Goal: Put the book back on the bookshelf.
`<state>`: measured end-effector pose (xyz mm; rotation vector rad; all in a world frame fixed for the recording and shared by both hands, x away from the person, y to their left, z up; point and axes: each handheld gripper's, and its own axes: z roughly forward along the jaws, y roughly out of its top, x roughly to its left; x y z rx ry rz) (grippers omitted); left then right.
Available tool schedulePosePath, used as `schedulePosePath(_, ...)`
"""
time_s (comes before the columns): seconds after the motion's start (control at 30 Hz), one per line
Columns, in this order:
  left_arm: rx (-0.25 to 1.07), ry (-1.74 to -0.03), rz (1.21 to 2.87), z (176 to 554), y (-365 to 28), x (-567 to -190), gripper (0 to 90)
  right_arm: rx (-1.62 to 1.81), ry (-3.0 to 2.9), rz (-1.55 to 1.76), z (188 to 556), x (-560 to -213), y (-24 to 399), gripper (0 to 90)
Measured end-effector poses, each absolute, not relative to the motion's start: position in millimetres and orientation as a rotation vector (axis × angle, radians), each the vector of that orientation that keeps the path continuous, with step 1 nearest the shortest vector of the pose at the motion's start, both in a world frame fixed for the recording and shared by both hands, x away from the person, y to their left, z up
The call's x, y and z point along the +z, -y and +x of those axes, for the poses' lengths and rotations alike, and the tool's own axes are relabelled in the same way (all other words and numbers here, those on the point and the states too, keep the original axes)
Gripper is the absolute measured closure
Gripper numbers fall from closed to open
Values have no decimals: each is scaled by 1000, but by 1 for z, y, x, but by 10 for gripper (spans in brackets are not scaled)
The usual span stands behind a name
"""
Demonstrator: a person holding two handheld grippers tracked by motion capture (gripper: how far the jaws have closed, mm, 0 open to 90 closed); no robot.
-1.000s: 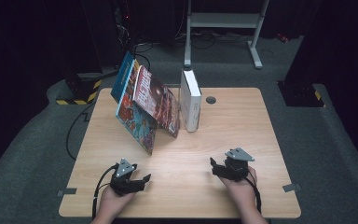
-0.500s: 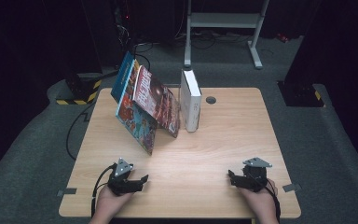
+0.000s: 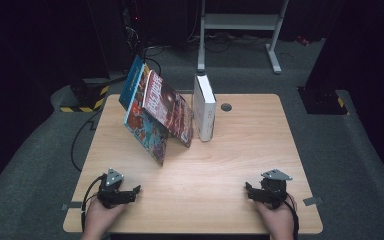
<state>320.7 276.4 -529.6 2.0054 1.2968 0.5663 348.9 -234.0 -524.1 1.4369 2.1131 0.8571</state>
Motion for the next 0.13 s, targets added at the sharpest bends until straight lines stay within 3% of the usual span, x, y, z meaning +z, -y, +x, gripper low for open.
schedulePosePath(0.13, 568, -1298, 2006, 321, -276, -530, 131, 859, -2104, 1442, 349, -524, 235, 137)
